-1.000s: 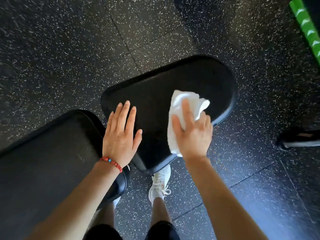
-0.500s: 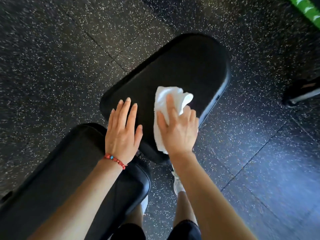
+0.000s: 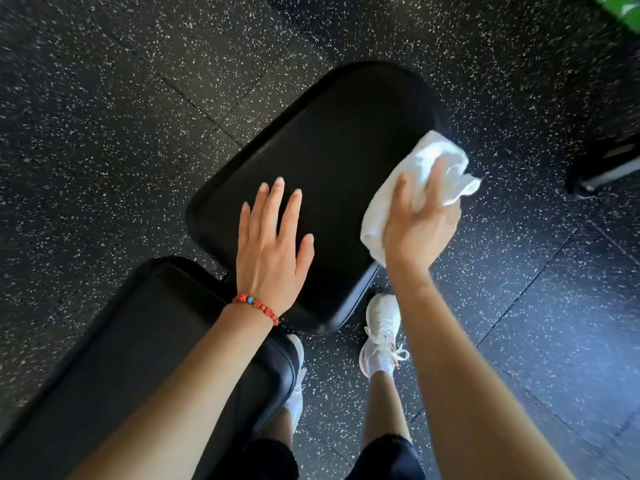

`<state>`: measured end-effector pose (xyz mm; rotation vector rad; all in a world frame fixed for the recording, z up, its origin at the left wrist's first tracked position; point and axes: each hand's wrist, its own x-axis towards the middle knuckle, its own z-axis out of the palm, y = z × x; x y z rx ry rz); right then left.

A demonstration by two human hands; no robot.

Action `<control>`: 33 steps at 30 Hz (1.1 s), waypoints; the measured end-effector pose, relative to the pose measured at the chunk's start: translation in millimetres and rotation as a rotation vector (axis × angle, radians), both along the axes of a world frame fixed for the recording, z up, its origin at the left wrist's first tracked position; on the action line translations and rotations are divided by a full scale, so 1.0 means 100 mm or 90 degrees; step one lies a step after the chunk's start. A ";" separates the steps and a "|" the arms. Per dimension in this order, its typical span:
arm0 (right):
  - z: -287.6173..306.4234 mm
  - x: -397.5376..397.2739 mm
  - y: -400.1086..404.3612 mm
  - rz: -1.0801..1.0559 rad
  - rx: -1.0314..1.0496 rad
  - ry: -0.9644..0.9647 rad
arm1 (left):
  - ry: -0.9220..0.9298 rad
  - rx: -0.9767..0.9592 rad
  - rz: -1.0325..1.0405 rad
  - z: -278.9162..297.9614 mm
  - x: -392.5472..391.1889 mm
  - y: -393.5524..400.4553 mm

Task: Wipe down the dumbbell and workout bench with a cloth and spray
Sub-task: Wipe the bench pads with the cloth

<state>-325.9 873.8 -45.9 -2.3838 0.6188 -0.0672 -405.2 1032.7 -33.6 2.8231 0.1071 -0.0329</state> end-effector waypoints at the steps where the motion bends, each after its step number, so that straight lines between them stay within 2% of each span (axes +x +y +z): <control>1: 0.01 -0.12 0.02 0.010 -0.009 -0.002 | 0.001 0.007 0.005 -0.01 0.06 -0.05; 4: 0.02 -0.58 0.12 0.070 -0.036 0.015 | 0.012 0.025 0.030 -0.03 0.16 -0.16; 6: 0.04 -0.62 0.10 0.074 -0.027 0.034 | 0.024 0.034 0.049 -0.04 0.18 -0.22; 12: 0.14 0.34 -0.09 0.102 -0.010 0.050 | 0.035 0.040 0.086 -0.05 0.20 -0.30; 16: 0.17 1.10 -0.18 0.240 -0.164 0.099 | 0.052 0.039 0.108 -0.05 0.22 -0.32; 19: 0.17 1.18 -0.16 0.297 -0.214 0.120 | 0.053 0.046 0.115 -0.06 0.22 -0.33; 23: 0.21 1.20 -0.12 0.360 -0.239 0.089 | 0.049 0.049 0.116 -0.05 0.22 -0.35; 28: 0.22 1.22 0.25 0.564 -0.285 0.017 | 0.057 0.056 0.122 -0.02 0.23 -0.36; 33: 0.23 0.89 0.28 0.603 -0.257 -0.077 | 0.102 0.029 0.155 0.13 0.23 -0.35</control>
